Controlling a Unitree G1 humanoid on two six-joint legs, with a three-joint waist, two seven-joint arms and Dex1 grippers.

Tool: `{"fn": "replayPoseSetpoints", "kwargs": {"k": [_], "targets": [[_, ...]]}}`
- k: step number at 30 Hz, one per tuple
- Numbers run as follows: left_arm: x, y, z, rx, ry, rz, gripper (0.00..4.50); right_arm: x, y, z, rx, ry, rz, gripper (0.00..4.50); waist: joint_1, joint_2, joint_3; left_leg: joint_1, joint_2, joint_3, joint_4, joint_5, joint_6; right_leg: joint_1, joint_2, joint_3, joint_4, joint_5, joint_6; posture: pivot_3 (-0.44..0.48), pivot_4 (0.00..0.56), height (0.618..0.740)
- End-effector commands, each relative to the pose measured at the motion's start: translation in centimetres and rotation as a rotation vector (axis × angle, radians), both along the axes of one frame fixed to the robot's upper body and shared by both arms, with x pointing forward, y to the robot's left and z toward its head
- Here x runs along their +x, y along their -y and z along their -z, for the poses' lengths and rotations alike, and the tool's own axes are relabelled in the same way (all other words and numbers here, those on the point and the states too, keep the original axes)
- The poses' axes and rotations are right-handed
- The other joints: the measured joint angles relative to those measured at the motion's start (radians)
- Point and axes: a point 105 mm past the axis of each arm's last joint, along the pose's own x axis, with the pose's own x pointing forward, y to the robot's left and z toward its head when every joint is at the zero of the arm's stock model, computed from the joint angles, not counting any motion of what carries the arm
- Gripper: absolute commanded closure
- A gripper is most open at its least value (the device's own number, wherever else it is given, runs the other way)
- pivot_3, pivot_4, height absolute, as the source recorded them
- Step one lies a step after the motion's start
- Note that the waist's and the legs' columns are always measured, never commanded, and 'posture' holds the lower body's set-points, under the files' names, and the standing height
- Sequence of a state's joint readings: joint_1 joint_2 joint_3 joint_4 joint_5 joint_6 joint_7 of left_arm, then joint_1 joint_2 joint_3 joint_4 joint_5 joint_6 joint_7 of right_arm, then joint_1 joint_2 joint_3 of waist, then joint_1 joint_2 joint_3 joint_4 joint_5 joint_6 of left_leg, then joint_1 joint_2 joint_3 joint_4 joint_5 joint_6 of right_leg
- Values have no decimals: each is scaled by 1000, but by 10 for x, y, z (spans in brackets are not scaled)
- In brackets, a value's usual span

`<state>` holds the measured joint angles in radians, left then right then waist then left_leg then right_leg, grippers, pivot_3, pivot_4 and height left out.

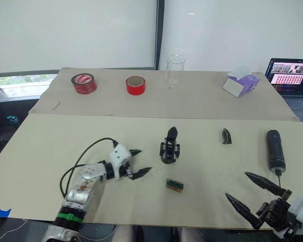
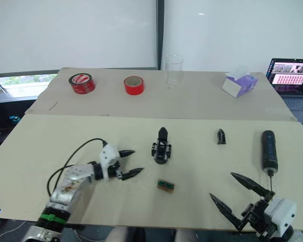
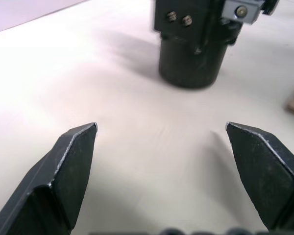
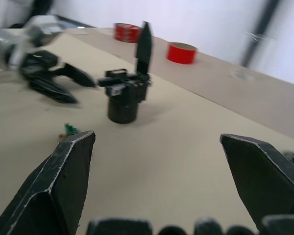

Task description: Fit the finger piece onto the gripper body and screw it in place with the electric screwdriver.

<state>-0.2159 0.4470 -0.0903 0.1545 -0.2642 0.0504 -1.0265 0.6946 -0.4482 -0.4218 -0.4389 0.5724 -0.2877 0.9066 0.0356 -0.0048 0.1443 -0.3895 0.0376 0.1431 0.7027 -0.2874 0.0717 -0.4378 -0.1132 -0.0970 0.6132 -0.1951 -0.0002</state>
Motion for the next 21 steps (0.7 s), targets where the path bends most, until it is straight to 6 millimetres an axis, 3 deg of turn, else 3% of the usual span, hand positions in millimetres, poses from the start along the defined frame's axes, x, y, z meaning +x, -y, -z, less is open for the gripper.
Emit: {"fn": "replayPoseSetpoints", "kwargs": {"k": [1, 4, 9, 13, 16, 21], "targets": [[-12, -15, -26, -104, 28, 141, 69, -5, 2, -3, 39, -20, 91, 0, 0, 0, 0, -1, 0, 0, 0, 0, 0, -1, 0, 0, 0, 0, 0, 0, 150, 740], [-5, -21, -46, -147, 54, 141, 69, -5, 2, 1, 59, -35, 154, 0, 2, 0, 0, 0, 0, 0, 0, -4, -6, -2, -1, 0, -1, 0, 0, 0, 150, 740], [7, -15, -89, -222, 151, 119, 69, 26, 7, -7, 41, -47, 292, 0, 0, -1, 1, 0, 0, 0, 1, -4, -7, -1, -1, 1, -2, 0, 1, 0, 150, 740], [9, -4, -116, -299, 210, 92, 69, 74, 24, -12, -5, -189, 440, 0, -17, -1, 1, -1, -1, 2, 0, 0, 0, 1, -1, 4, 0, 2, 0, 0, 150, 740], [4, 5, -123, -321, 216, 114, 69, 106, 27, -18, -49, -291, 463, 0, -23, -1, 1, -1, -2, 1, 0, 2, -1, 1, 0, 3, 0, 6, -4, 0, 150, 740], [-4, 15, -133, -338, 221, 154, 69, 153, 32, -33, -86, -401, 504, 0, -25, -3, 2, -1, -2, 0, -2, 3, -3, 0, 5, 1, 0, 6, 1, 0, 150, 740]]}}
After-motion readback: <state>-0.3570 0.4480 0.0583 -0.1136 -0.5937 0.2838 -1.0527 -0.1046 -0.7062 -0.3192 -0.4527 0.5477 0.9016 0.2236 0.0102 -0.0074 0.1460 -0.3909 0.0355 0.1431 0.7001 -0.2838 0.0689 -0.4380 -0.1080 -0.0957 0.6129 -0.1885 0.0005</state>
